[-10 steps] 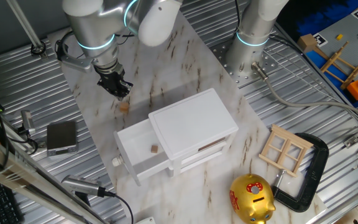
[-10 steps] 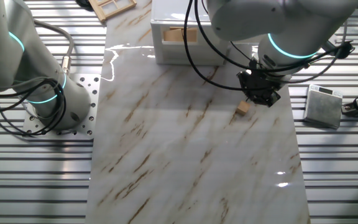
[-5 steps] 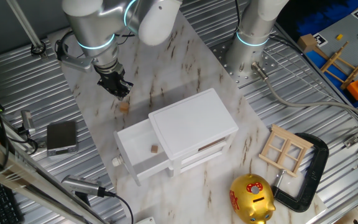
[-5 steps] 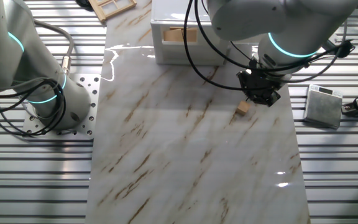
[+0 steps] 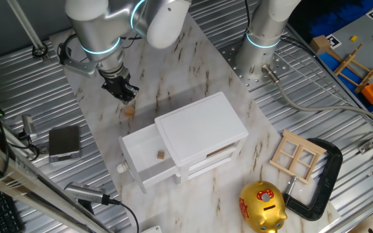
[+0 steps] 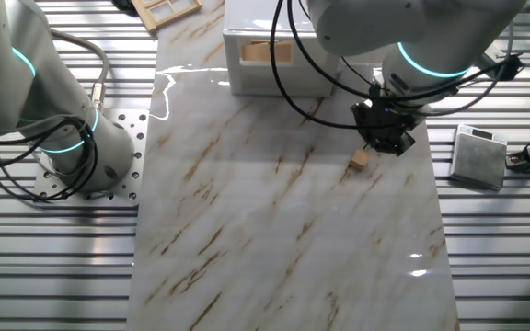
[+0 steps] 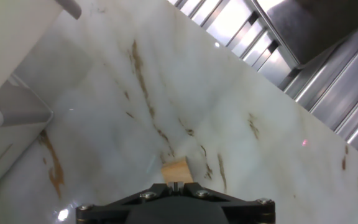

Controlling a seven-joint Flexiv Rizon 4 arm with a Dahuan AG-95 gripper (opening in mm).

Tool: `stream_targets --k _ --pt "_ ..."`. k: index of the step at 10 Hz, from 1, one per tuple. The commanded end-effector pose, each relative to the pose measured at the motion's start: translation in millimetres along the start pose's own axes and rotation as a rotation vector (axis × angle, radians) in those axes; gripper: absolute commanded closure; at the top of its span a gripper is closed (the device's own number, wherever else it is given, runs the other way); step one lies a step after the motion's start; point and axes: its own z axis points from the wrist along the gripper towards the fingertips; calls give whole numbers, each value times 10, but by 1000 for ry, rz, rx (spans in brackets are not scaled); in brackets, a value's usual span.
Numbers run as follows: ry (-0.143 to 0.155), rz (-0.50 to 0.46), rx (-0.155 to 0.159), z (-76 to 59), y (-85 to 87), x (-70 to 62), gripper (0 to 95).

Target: Put things in the drawer

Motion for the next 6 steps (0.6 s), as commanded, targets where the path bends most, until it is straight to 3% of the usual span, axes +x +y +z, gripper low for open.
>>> stream_targets --k 1,2,5,6 --pt "0 -6 5 0 -2 5 950" --pt "-2 -18 2 1 -1 4 950" --pt "-4 -41 -7 32 -13 -11 380" --pt "-11 -55 -7 72 -21 -35 380"
